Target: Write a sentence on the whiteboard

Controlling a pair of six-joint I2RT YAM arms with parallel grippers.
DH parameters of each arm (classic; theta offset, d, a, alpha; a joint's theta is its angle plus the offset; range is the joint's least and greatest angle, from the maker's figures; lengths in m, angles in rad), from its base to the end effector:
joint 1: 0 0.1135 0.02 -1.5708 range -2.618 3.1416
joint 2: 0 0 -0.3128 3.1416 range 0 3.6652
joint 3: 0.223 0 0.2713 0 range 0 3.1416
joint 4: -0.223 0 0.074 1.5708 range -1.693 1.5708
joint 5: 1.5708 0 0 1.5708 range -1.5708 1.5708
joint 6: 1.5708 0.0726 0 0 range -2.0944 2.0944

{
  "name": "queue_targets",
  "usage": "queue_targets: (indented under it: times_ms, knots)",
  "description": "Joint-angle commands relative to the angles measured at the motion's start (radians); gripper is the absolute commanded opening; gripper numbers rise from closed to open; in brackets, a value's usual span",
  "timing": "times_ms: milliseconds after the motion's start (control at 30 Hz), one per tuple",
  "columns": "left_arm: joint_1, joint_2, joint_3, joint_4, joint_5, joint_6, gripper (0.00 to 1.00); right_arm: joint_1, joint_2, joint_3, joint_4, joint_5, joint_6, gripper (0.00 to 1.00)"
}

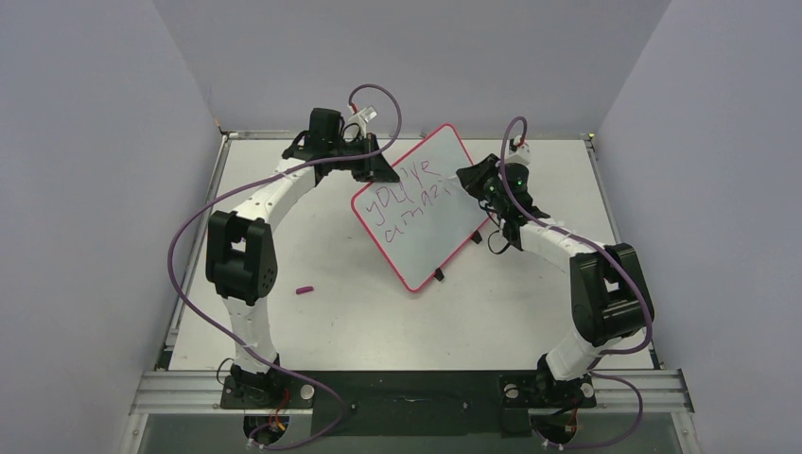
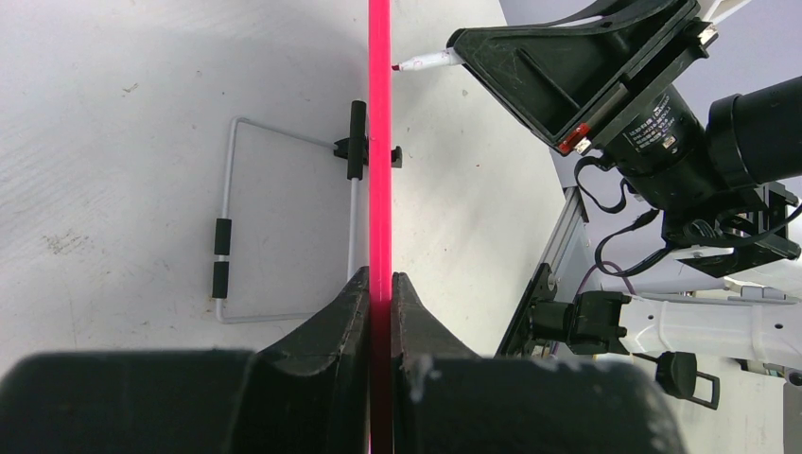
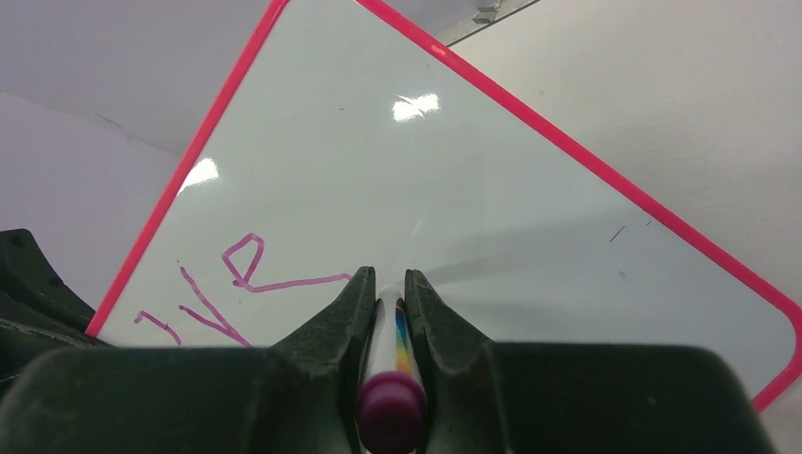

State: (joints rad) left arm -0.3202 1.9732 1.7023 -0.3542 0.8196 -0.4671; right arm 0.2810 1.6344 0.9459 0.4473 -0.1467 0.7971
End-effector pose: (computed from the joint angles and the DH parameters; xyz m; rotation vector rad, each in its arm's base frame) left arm 0.4709 -0.2120 0.3160 0.3296 2.2538 -1.3283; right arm 0.4043 0.1278 0.2691 0.3790 1.8646 0.8841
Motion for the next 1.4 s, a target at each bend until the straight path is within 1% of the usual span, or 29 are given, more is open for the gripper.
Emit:
queue_targets:
  times_ms: [0, 300, 533, 1367]
  knots:
    - [-0.007, -0.089, 0.018, 0.07, 0.089, -0.02, 0.0, -0.008, 0.018, 0.01, 0.039, -0.001, -0.009, 0.0]
    - [-0.008, -0.089, 0.02, 0.073, 0.091, -0.024, 0.0, -0.016, 0.004, -0.068, 0.054, 0.004, -0.024, 0.0]
    - [-0.008, -0.09, 0.022, 0.073, 0.092, -0.024, 0.0, -0.017, 0.0, -0.085, 0.057, 0.005, -0.023, 0.0]
    - [-0.008, -0.092, 0.02, 0.072, 0.092, -0.023, 0.0, 0.001, 0.038, 0.039, 0.035, -0.012, -0.003, 0.0]
